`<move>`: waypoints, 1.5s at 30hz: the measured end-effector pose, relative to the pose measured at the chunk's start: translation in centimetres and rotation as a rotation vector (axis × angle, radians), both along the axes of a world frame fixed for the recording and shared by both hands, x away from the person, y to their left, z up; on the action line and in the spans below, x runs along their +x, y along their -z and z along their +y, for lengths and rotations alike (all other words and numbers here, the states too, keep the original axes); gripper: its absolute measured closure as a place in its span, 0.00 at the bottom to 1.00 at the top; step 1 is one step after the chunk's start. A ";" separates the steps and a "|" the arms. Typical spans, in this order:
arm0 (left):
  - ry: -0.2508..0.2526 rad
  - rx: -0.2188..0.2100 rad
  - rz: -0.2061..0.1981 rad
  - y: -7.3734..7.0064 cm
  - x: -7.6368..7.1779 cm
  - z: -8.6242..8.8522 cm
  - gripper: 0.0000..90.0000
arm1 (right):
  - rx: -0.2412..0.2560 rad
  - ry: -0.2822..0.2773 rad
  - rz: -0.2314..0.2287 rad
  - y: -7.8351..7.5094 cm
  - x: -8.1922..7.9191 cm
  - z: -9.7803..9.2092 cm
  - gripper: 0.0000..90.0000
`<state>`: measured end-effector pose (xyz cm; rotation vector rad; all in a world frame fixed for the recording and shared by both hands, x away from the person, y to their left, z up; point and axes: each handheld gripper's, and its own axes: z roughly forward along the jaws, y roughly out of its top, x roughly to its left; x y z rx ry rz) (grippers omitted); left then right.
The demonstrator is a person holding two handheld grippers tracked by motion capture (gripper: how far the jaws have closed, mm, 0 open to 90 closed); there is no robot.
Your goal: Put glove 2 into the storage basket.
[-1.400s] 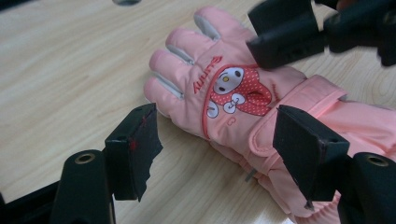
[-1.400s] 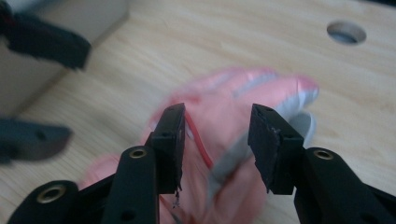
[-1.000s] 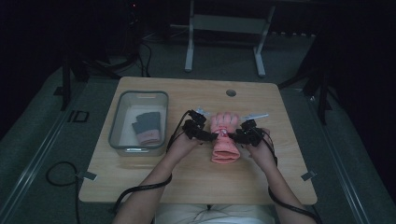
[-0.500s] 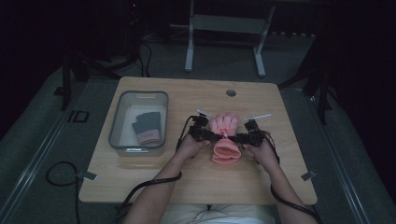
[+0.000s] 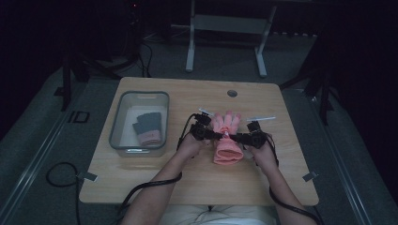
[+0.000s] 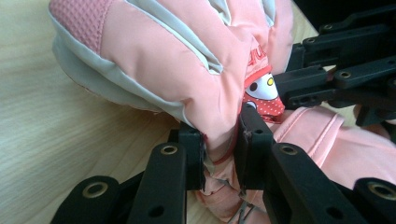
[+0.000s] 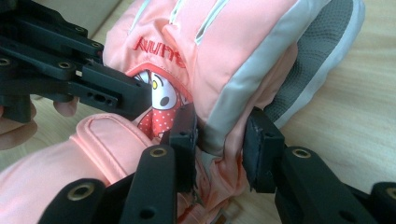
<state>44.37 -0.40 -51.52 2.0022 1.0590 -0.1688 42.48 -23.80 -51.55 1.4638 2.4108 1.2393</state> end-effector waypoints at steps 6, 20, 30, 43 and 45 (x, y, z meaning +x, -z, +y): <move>-0.007 0.006 -0.022 -1.6 -0.4 1.3 0.84 | 0.018 -0.012 -0.029 -1.2 -0.2 1.1 0.77; -0.012 -0.006 -0.110 -6.9 -1.3 3.9 0.84 | 0.068 -0.048 -0.111 -5.6 -0.5 3.1 0.77; -0.071 0.019 -0.161 -10.5 -1.7 7.7 0.84 | 0.082 -0.083 -0.170 -8.8 0.2 6.9 0.77; -0.174 0.025 -0.199 -13.6 -2.5 14.4 0.84 | 0.110 -0.166 -0.198 -11.8 1.7 13.5 0.77; -0.192 0.029 -0.202 -14.1 -2.7 15.9 0.84 | 0.113 -0.189 -0.208 -12.3 2.0 15.2 0.77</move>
